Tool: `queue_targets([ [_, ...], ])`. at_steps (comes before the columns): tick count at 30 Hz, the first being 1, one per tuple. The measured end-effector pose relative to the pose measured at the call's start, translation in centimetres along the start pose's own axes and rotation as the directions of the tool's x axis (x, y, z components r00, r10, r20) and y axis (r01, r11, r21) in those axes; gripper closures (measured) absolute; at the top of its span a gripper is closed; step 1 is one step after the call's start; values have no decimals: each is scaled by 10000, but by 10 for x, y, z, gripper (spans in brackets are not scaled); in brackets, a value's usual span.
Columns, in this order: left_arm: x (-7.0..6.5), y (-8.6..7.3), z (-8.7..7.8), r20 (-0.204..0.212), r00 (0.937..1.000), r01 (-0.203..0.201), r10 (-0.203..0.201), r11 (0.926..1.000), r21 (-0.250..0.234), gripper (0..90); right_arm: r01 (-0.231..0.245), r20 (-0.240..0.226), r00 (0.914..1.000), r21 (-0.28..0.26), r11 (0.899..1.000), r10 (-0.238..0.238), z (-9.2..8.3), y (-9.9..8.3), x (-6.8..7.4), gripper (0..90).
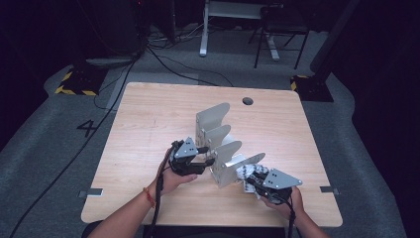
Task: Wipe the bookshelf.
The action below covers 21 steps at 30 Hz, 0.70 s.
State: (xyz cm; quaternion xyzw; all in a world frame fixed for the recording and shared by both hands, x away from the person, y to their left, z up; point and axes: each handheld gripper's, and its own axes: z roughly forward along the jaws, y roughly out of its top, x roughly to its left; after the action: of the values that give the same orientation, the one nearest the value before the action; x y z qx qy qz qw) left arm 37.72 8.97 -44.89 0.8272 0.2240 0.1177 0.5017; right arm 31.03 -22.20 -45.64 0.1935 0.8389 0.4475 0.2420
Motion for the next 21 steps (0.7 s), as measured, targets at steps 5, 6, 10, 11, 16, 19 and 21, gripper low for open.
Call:
queue_targets([
  [5, 1, -6, 7, 91, 10000, 17, -21, 9990, 446, 519, 50, 1, 10000, -74, 10000, -50, -1, 2, 2, 791],
  [6, 1, -6, 9, 111, 9999, -81, 76, 9987, 507, 523, 75, 67, 10000, -200, 9998, -73, -3, 4, 2, 791],
  [10, 0, -8, 11, 176, 9996, -249, 241, 9985, 478, 566, 88, 549, 9985, -1491, 9888, -7, -20, 21, 2, 791],
  [11, 0, -8, 12, 160, 9995, -273, 265, 9984, 485, 575, 88, 661, 9978, -1794, 9837, 31, -24, 26, 2, 791],
  [16, 1, -8, 13, 252, 9993, -298, 287, 9985, 466, 582, 409, 127, 9992, -1891, 9811, -392, -14, 35, 14, 791],
  [19, 1, -8, 13, 229, 9990, -406, 395, 9981, 468, 588, 830, -274, 9957, -1466, 9857, -880, 0, 33, 25, 792],
  [21, 0, -8, 13, 222, 9987, -461, 452, 9979, 458, 590, 1195, -441, 9912, -1034, 9874, -1246, 9, 29, 31, 792],
])
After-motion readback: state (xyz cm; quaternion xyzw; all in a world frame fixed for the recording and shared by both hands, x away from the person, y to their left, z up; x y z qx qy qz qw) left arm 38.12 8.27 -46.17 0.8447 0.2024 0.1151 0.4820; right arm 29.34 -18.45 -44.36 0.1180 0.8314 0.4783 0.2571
